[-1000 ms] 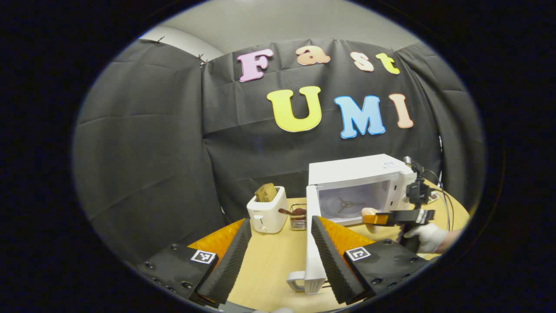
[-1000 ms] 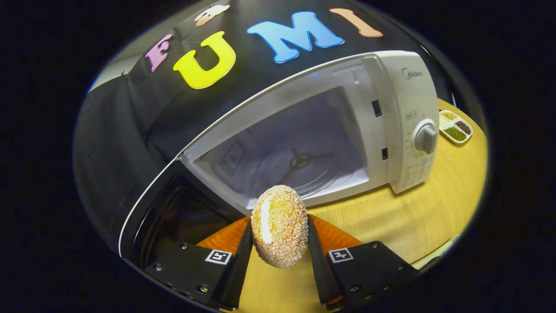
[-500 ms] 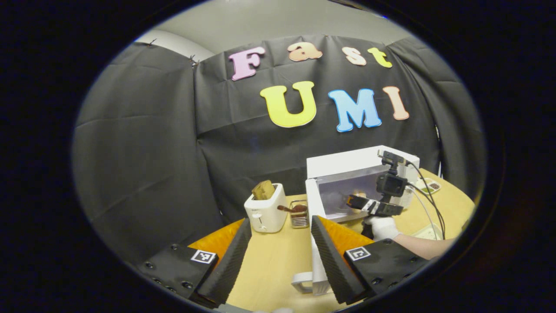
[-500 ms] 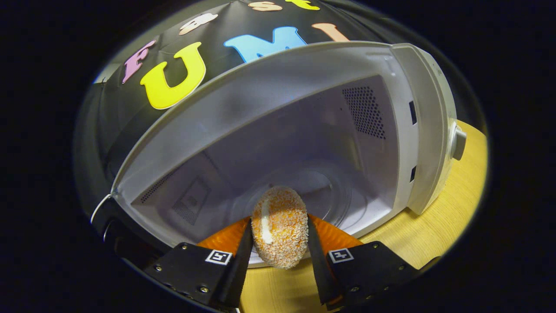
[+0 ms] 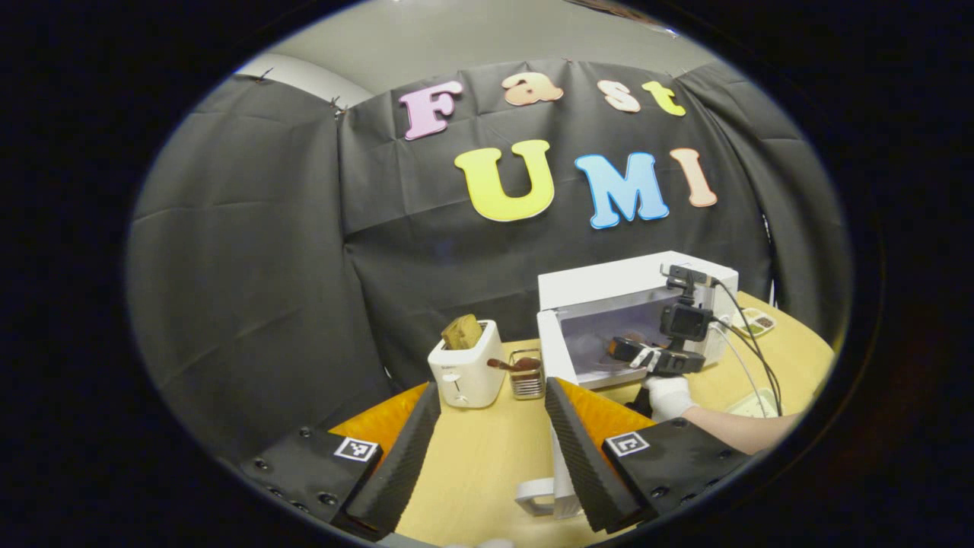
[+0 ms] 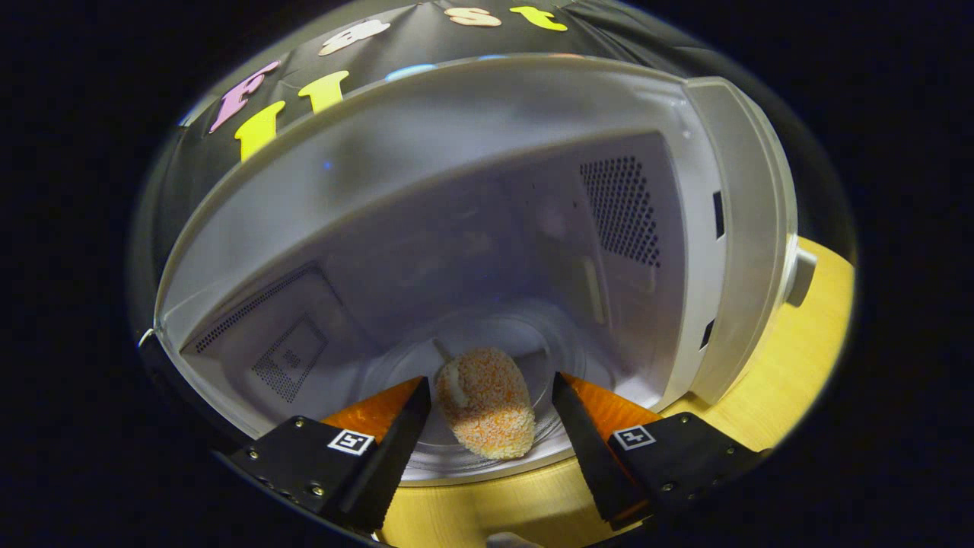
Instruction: Open the microwave oven with the left hand, put the food in, and close the microwave oven.
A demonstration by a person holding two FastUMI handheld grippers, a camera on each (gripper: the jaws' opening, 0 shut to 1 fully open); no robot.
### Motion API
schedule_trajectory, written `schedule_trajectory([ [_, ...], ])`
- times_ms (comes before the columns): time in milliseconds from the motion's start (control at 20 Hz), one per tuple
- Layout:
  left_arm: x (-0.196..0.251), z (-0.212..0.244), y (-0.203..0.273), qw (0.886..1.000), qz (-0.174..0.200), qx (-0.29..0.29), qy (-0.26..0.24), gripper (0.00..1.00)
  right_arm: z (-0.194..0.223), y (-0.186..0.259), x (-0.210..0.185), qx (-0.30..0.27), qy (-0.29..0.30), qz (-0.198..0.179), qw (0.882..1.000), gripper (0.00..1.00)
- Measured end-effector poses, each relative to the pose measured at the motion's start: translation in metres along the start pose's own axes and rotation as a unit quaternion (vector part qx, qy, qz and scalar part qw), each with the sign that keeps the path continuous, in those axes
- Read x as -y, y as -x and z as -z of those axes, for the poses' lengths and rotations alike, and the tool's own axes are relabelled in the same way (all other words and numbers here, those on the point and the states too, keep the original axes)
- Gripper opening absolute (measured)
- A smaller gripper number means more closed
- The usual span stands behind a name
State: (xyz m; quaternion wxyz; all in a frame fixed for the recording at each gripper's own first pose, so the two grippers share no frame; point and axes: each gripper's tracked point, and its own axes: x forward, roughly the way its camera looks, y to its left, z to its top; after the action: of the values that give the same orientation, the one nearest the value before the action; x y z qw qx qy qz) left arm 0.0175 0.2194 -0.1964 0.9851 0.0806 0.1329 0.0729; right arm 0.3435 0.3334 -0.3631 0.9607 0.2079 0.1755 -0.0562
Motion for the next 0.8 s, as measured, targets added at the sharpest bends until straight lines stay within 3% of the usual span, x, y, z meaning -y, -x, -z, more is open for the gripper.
schedule_trajectory([
  [50,-0.001,-0.003,-0.001,1.000,0.000,0.004,0.002,0.89,-0.005,0.011,0.001,0.008,0.010,-0.004,1.000,0.98],
  [200,-0.001,-0.011,-0.002,1.000,0.002,0.023,0.011,0.93,-0.028,0.043,-0.004,0.026,0.039,-0.026,0.999,0.98],
  [250,-0.004,-0.015,-0.002,0.999,0.001,0.032,0.016,0.89,-0.039,0.057,-0.006,0.033,0.050,-0.038,0.997,0.98],
  [300,-0.006,-0.017,-0.003,0.999,-0.002,0.035,0.019,0.97,-0.051,0.073,-0.007,0.040,0.060,-0.049,0.996,0.98],
  [400,-0.013,-0.017,-0.002,0.999,-0.007,0.045,0.018,0.97,-0.074,0.110,-0.006,0.057,0.083,-0.069,0.993,0.98],
  [550,-0.035,-0.005,-0.001,0.999,-0.028,0.039,0.005,0.95,-0.103,0.159,0.012,0.067,0.123,-0.092,0.986,0.93],
  [600,-0.041,0.003,-0.001,0.999,-0.032,0.035,0.005,0.93,-0.112,0.173,0.020,0.065,0.129,-0.098,0.985,0.98],
  [800,-0.057,0.027,0.003,0.999,-0.043,0.027,0.002,0.96,-0.140,0.222,0.049,0.077,0.188,-0.108,0.973,0.98],
])
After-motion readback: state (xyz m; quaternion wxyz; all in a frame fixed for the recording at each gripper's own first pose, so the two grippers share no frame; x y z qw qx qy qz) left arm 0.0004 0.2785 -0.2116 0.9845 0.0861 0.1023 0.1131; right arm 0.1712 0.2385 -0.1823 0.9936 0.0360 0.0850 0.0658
